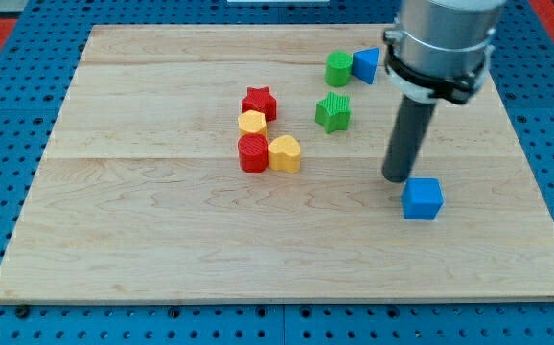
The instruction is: Push the blue triangle along with the green star to the right side of the heart
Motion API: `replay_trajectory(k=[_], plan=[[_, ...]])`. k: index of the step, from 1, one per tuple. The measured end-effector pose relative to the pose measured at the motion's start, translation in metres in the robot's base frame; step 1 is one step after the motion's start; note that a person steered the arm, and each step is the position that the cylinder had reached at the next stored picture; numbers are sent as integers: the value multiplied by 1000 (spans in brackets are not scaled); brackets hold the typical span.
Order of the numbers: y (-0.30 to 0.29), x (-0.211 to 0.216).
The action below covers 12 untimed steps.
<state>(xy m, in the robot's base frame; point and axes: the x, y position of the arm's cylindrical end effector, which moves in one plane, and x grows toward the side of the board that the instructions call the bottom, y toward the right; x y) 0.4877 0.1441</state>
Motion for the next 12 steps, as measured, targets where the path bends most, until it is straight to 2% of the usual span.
replay_trajectory(k=[1,2,3,4,5,6,7,9,11,12], plan=[[21,36],[29,-20],[53,-121],[61,-198],[14,-236],[-36,-207],[-58,-162],[-67,-109],[-61,-29],[-49,-36]])
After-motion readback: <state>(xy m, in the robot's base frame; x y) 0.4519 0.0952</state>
